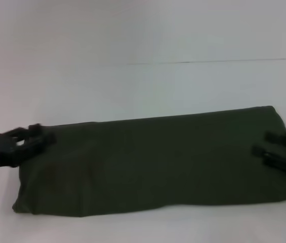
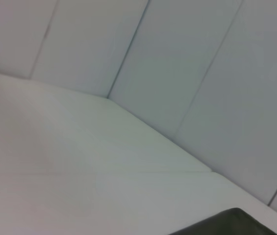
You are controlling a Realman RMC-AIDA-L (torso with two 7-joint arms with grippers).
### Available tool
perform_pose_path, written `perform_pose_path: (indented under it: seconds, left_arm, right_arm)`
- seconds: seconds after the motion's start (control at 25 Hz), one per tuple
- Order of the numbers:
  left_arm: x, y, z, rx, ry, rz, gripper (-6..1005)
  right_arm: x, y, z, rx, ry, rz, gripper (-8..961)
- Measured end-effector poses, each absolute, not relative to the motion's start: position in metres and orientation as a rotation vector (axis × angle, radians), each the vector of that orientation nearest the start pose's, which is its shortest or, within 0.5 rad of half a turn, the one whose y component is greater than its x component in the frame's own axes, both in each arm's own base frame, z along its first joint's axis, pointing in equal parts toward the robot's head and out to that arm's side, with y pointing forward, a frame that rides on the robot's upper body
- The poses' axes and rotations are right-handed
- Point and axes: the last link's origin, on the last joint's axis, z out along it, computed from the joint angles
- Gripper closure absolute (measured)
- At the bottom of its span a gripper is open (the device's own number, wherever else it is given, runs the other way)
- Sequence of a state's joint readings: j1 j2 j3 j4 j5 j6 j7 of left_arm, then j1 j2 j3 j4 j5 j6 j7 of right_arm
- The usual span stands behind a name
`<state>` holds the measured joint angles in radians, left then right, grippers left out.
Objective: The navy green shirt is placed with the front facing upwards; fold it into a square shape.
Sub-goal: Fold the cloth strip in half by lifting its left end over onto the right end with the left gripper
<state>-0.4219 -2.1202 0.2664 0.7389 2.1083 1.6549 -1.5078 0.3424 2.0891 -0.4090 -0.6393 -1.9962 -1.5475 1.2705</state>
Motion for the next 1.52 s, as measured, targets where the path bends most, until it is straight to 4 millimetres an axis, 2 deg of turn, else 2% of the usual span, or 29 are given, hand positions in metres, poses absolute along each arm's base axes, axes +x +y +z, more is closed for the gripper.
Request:
perform_pose_path:
  seconds: [0.16,0.4,1.0,1.52]
  left_arm:
    - [-0.315,0.303,0.019,-2.331,-1.066,-0.864,403]
    - [-0.324,0.301,0.003,-2.287,-1.156,-0.840,403]
    - [-0.350,0.288,-0.010,-2.205,-1.269,-0.707,405]
    - [-0.353,0.289,-0.005,-2.153,-1.268,-0.740,406]
  right_arm:
    - [0.327,0.293,0.018,-2.397,0.797,0.749,286]
    - [0.322,0.301,0.016,-2.404,0.793,0.746,287]
    - [0.317,0.309,0.017,-2.407,0.773,0.744,289]
    - [0.316,0.310,0.016,-2.408,0.787,0.753,293]
